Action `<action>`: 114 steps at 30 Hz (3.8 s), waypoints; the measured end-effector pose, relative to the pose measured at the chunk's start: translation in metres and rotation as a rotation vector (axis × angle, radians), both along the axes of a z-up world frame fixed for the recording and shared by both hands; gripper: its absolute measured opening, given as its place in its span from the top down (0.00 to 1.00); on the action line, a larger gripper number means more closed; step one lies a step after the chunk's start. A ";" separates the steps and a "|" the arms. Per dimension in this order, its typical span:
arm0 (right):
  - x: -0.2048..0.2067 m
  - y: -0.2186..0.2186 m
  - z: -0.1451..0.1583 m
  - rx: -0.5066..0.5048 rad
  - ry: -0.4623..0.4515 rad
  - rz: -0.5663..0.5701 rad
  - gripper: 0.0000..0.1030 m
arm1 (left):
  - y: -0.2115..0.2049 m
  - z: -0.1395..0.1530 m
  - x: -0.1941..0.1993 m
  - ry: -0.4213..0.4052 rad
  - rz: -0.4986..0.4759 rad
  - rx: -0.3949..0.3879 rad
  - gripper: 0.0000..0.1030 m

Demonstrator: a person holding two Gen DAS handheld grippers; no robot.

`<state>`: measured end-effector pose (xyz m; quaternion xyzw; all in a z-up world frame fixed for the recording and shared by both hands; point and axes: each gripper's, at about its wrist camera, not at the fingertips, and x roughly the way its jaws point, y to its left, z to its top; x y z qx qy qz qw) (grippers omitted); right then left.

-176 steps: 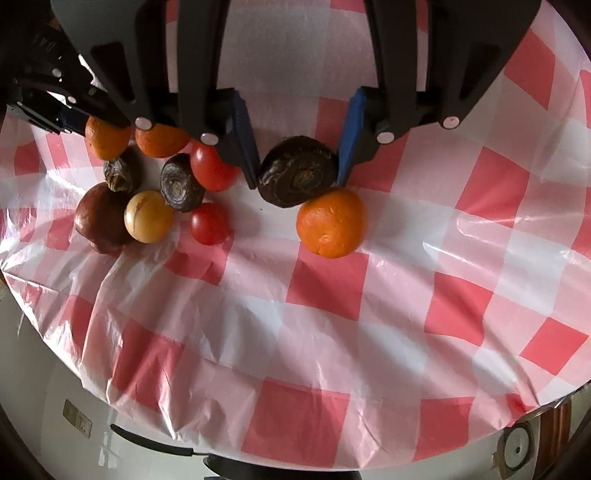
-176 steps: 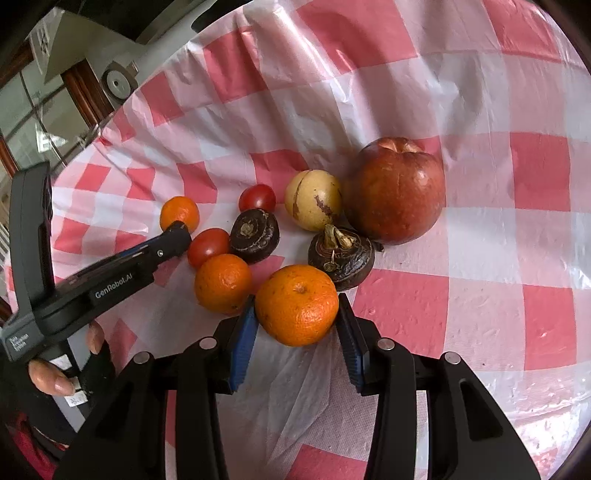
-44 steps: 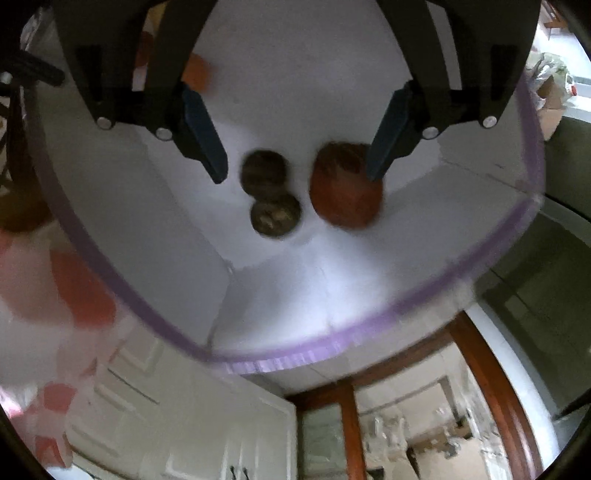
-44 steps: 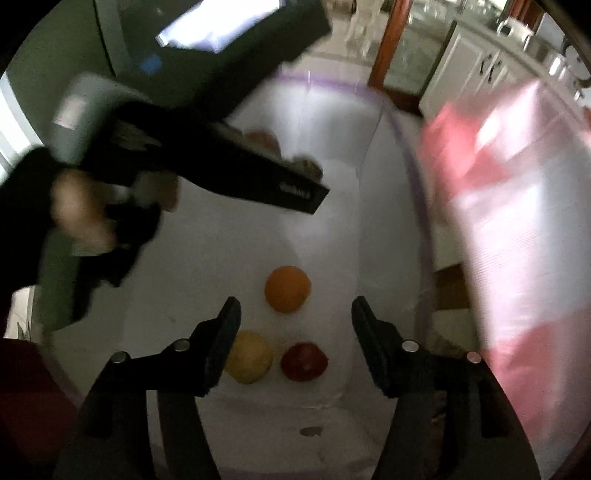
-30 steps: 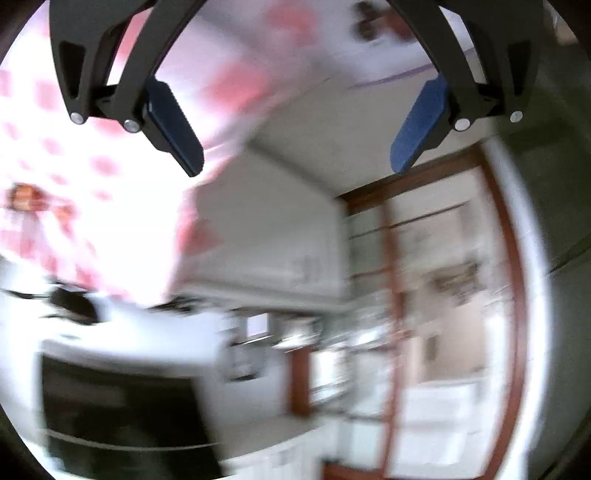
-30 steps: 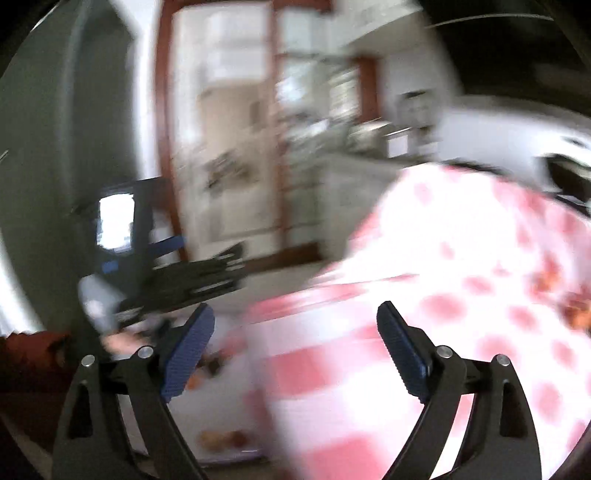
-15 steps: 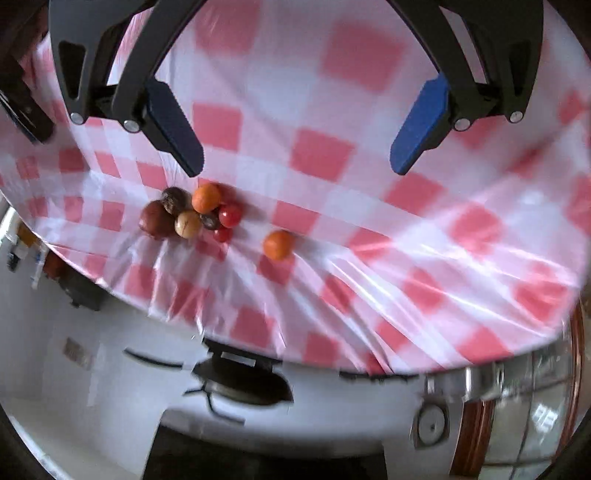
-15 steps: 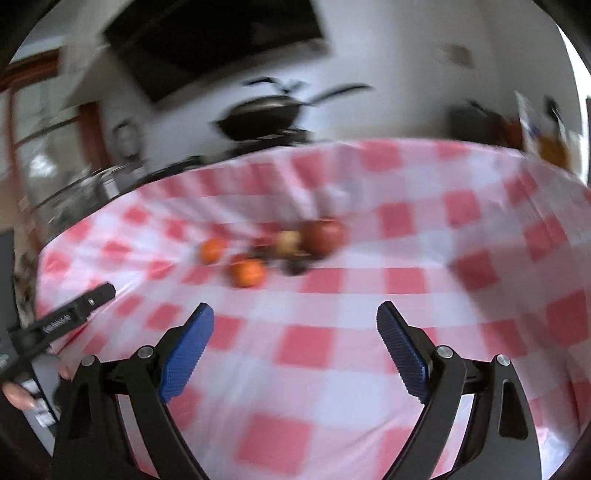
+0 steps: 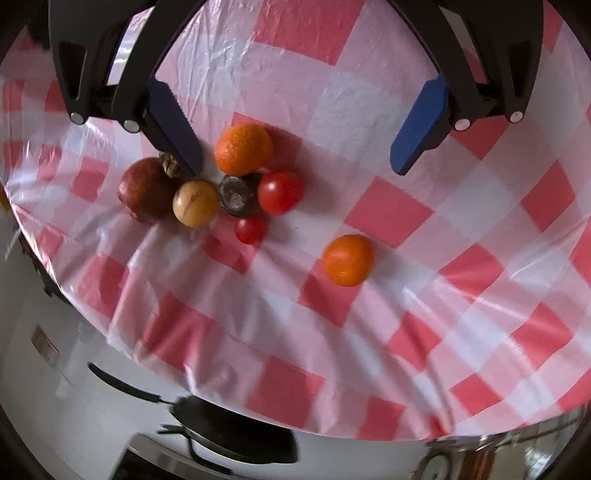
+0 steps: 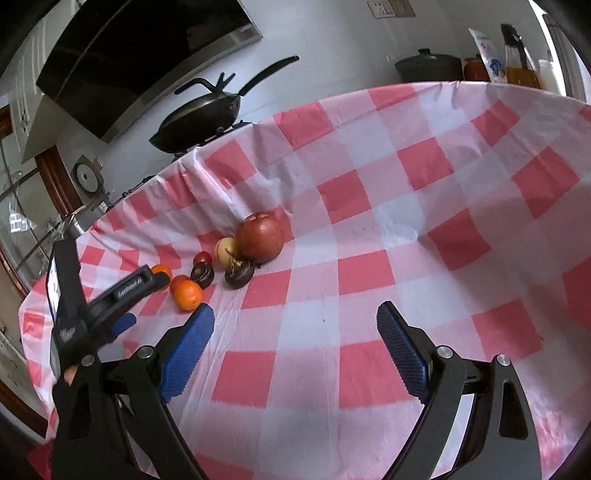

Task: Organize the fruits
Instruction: 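Move both open tools back to the fruit cluster, then grasp the red apple with the right tool, then grasp an orange with the left tool while the right tool holds the apple, then carry the apple and orange in both tools over to the sink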

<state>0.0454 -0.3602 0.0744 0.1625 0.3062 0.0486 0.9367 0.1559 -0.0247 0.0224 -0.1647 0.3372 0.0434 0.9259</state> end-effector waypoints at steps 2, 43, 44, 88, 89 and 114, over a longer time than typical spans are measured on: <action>0.022 0.005 -0.006 -0.016 0.031 0.002 0.16 | -0.001 0.003 -0.004 -0.038 -0.041 0.010 0.02; 0.155 0.047 -0.032 0.025 0.215 -0.114 0.39 | 0.025 -0.010 -0.003 0.020 -0.074 -0.095 0.02; 0.142 0.038 -0.033 0.039 0.203 -0.131 0.39 | 0.023 -0.010 -0.003 0.020 -0.084 -0.085 0.02; 0.018 -0.021 -0.045 0.192 0.095 -0.307 0.38 | -0.032 -0.007 0.013 0.074 -0.193 0.095 0.62; 0.018 -0.021 -0.045 0.193 0.095 -0.307 0.38 | -0.032 -0.003 0.007 0.062 -0.194 0.097 0.62; -0.098 0.049 -0.032 0.235 0.088 -0.134 0.38 | 0.049 0.001 -0.193 0.048 -0.156 0.045 0.62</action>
